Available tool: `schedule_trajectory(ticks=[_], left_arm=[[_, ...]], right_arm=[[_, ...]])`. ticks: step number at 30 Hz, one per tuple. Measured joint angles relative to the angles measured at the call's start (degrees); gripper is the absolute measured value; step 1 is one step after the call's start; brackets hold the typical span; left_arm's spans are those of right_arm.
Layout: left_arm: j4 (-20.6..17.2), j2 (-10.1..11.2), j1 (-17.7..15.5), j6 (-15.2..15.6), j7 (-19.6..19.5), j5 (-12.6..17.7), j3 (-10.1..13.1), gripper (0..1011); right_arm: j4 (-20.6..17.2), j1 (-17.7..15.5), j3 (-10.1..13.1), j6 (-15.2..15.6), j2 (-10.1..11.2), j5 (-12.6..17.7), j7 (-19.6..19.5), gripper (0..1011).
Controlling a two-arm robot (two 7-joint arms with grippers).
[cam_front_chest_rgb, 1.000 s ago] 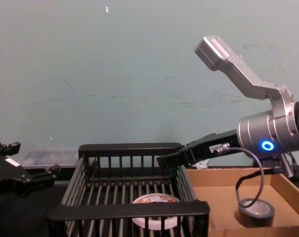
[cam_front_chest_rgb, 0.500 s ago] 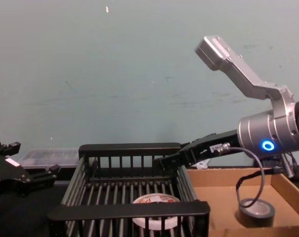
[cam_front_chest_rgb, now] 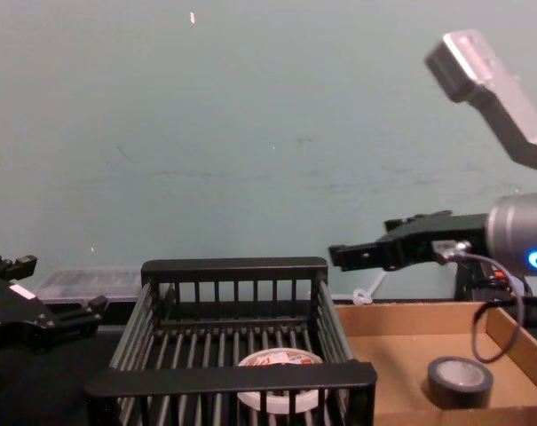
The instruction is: Pick up the white tape and place it into the black box , Pick up the silver tape and place it into the brown box.
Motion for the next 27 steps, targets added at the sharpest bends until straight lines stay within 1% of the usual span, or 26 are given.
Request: schedule_trajectory(ticks=[1, 2, 4, 5, 7, 8, 10, 11, 13, 14, 15, 18, 22, 27], left_arm=[[0.0, 0.0, 0.0, 0.0, 0.0, 0.0, 0.0, 1001], [0.0, 0.0, 0.0, 0.0, 0.0, 0.0, 0.0, 1001], [0.0, 0.0, 0.0, 0.0, 0.0, 0.0, 0.0, 1001], [0.0, 0.0, 0.0, 0.0, 0.0, 0.0, 0.0, 1001], [0.0, 0.0, 0.0, 0.0, 0.0, 0.0, 0.0, 1001], [0.0, 0.0, 0.0, 0.0, 0.0, 0.0, 0.0, 1002], [0.0, 0.0, 0.0, 0.0, 0.0, 0.0, 0.0, 1001], [0.0, 0.0, 0.0, 0.0, 0.0, 0.0, 0.0, 1001], [0.0, 0.0, 0.0, 0.0, 0.0, 0.0, 0.0, 1001], [0.0, 0.0, 0.0, 0.0, 0.0, 0.0, 0.0, 1001], [0.0, 0.0, 0.0, 0.0, 0.0, 0.0, 0.0, 1001], [0.0, 0.0, 0.0, 0.0, 0.0, 0.0, 0.0, 1001], [0.0, 0.0, 0.0, 0.0, 0.0, 0.0, 0.0, 1001], [0.0, 0.0, 0.0, 0.0, 0.0, 0.0, 0.0, 1001]], right_arm=[[-0.9, -0.8, 0.3, -0.4, 0.3, -0.3, -0.6, 1002], [-2.9, -2.8, 1.1, -1.1, 1.0, -0.7, -1.9, 1002], [-4.5, -4.4, 1.7, -1.6, 1.6, -1.2, -2.9, 1002], [-6.2, -6.1, 2.3, -2.1, 2.3, -1.7, -4.0, 1002], [-7.9, -7.9, 3.0, -2.4, 3.0, -2.1, -4.9, 1002], [-9.3, -9.6, 3.6, -2.5, 3.7, -2.5, -5.7, 1002], [-10.6, -11.0, 4.2, -2.7, 4.3, -2.8, -6.2, 1002], [-11.9, -12.6, 4.7, -2.7, 4.9, -3.0, -6.7, 1002], [-13.0, -14.1, 5.3, -2.7, 5.5, -3.2, -7.1, 1002], [-14.0, -15.5, 5.9, -2.7, 5.9, -3.3, -7.4, 1002], [-14.0, -15.5, 5.9, -2.7, 5.9, -3.3, -7.4, 1002], [-15.6, -18.5, 7.0, -3.0, 6.8, -3.5, -7.7, 1002], [-16.4, -20.6, 8.1, -3.5, 7.1, -3.6, -7.8, 1002], [-16.7, -22.0, 9.4, -3.9, 6.9, -3.5, -8.0, 1002]])
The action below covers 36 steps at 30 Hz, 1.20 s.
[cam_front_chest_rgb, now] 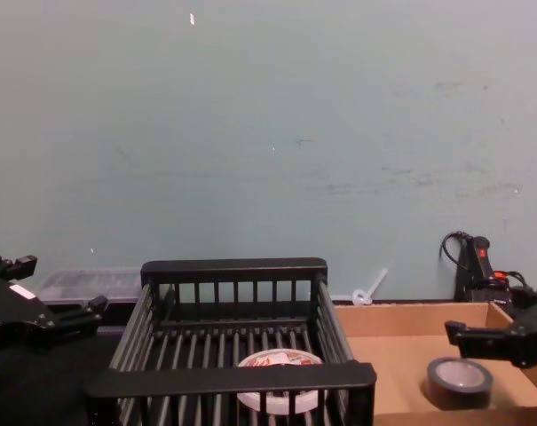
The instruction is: Pick up the white tape and place it into the black box , Pick up the silver tape and place it into the brown box.
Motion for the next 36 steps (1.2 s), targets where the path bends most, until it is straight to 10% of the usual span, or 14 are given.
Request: schedule_trajectory(ticks=[36], left_arm=[[0.0, 0.0, 0.0, 0.0, 0.0, 0.0, 0.0, 1001]], right_arm=[[0.0, -0.8, 1.3, 0.2, -0.9, -0.2, 0.0, 1002]])
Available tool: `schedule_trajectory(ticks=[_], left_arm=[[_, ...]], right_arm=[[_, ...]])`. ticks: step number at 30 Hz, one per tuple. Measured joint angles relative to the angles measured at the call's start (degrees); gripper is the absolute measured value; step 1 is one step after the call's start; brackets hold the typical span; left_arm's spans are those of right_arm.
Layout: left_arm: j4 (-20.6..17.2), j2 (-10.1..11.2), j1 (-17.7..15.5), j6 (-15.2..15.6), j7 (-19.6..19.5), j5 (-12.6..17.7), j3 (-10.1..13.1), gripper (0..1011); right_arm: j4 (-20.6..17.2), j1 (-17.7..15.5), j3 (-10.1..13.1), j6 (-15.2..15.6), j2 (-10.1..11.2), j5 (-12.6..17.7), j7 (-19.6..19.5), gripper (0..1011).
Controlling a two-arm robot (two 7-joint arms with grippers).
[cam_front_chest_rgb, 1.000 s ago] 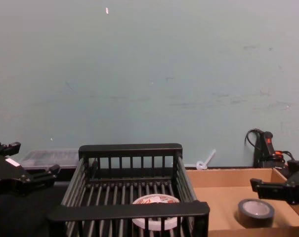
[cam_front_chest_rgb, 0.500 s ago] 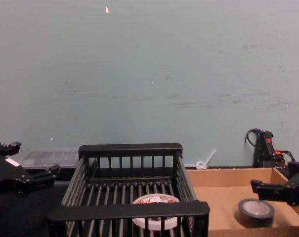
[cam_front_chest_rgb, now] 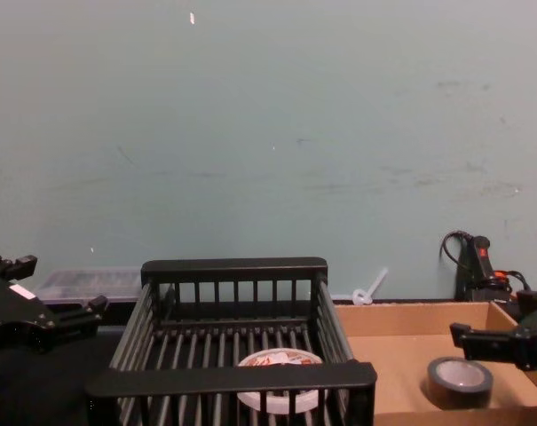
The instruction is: Pick up the white tape and place it into the black box , Pick up the silver tape and place it into the brown box.
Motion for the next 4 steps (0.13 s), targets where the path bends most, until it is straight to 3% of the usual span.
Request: schedule_trajectory(ticks=[4], left_arm=[[0.0, 0.0, 0.0, 0.0, 0.0, 0.0, 0.0, 1001]], right_arm=[[0.0, 0.0, 0.0, 0.0, 0.0, 0.0, 0.0, 1002]])
